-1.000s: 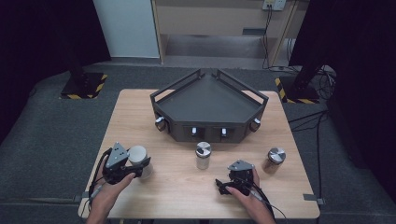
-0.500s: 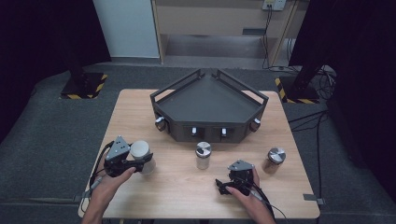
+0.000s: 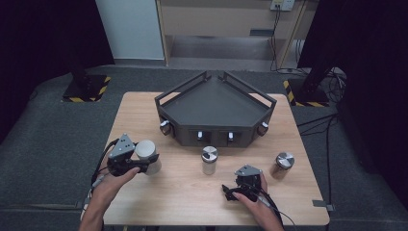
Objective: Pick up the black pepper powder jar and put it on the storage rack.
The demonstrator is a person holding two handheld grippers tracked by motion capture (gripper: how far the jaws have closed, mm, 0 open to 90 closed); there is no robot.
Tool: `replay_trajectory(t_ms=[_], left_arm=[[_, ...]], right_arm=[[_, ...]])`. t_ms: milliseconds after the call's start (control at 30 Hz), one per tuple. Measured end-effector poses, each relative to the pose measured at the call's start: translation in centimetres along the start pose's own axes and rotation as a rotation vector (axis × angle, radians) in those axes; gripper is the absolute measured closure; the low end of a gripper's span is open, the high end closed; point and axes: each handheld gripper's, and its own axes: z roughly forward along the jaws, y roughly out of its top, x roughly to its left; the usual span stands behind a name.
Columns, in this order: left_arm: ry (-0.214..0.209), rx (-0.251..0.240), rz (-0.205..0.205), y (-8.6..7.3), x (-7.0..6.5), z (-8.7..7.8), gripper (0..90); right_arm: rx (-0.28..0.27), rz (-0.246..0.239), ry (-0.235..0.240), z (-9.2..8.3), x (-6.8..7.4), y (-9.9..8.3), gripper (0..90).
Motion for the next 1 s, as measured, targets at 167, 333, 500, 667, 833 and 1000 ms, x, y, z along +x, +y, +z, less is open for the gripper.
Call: replay_trajectory(t_ms=[167, 333, 500, 667, 833, 1000], left_arm=[[-0.020, -0.003, 0.013, 0.9, 0.3, 0.1, 32.6], [-0.037, -0.010, 0.022, 1.9, 0.7, 0.1, 32.6], [-0.056, -0.020, 0.028, 3.0, 1.2, 0.1, 32.6], [-0.069, -0.029, 0.025, 4.0, 1.8, 0.1, 32.6], [-0.078, -0.027, 0.041, 5.1, 2.1, 0.2, 32.6], [-0.086, -0.037, 0.044, 6.2, 2.5, 0.4, 32.6]], right_arm=[[0.000, 0.000, 0.000, 0.0, 0.0, 0.0, 1.0], [0.000, 0.000, 0.000, 0.0, 0.0, 0.0, 1.0], [0.000, 0.000, 0.000, 0.0, 0.0, 0.0, 1.0], [0.000, -0.001, 0.000, 0.0, 0.0, 0.0, 1.0], [0.000, 0.000, 0.000, 0.0, 0.0, 0.0, 1.0], [0.000, 0.000, 0.000, 0.0, 0.0, 0.0, 1.0]])
